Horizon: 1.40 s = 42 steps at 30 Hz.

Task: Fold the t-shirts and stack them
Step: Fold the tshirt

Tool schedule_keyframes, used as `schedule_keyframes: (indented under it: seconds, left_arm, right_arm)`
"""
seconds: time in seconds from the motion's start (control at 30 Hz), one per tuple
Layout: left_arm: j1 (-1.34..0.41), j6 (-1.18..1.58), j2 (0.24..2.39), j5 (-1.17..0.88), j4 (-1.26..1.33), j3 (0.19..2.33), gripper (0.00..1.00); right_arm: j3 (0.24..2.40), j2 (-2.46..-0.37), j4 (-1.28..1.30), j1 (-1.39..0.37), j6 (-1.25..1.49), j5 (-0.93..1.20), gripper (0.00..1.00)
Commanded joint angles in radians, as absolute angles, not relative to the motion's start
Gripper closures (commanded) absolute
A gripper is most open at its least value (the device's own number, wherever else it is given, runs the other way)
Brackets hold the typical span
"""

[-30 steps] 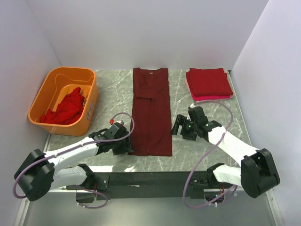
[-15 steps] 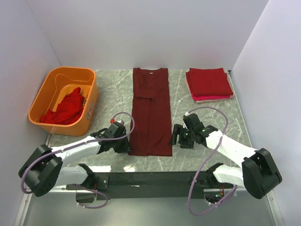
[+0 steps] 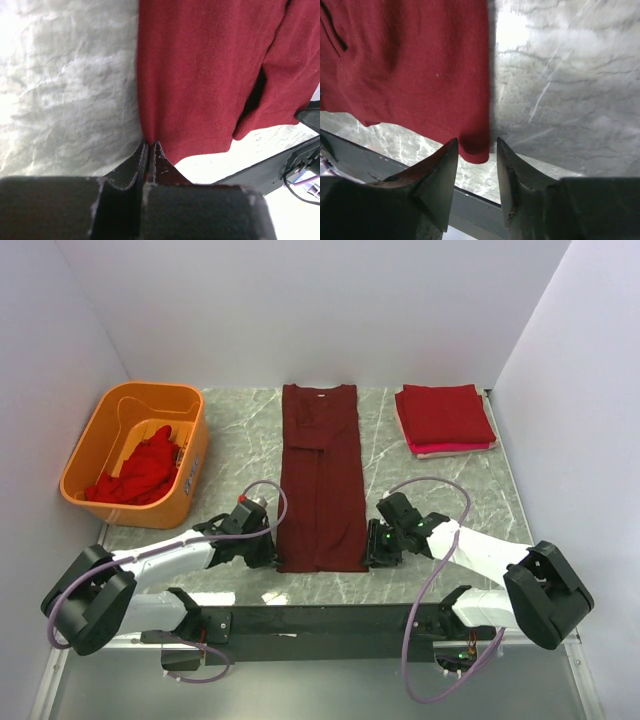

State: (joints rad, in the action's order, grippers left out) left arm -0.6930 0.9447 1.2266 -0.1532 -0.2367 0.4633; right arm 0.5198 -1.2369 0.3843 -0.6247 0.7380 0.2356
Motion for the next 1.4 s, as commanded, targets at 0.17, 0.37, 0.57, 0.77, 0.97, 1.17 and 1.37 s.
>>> schedule_keyframes:
  seconds: [0.17,0.37,0.57,0.77,0.97,1.17,1.37]
  left_arm:
    - [-0.695,0.994,1.184,-0.175,-0.261,0.403,0.99]
    - [-0.696,1.015,1.149,-0.169,-0.316,0.400,0.99]
    - [-0.759,1.143,0.979,-0.216,-0.374,0.331,0.99]
    - [-0.770,1.126,0.885,-0.250,-0.344,0.383,0.99]
    - [-0.756,1.020,0.966,-0.124,-0.371,0.558,0.99]
    - [-0.693,0.940,1.110,-0.071,-0.328,0.696,0.99]
    - [-0.606,0.913,1.204,-0.029,-0.252,0.785,0.99]
  right_arm:
    - [0.506,-1.265,0.344,-0.670,0.779,0.187,0.72]
    - [0.520,-1.266,0.399,-0.719,0.788,0.186,1.00]
    - [0.462,-1.154,0.394,-0.799,0.845,0.276,1.00]
    - [0.552,-1.108,0.479,-0.802,0.789,0.172,1.00]
    - [0.698,-1.138,0.459,-0.801,0.713,0.068,1.00]
    - [0.880,-1.236,0.532,-0.785,0.624,-0.049,1.00]
    - [1.008,-1.319,0.476,-0.698,0.594,-0.083,1.00]
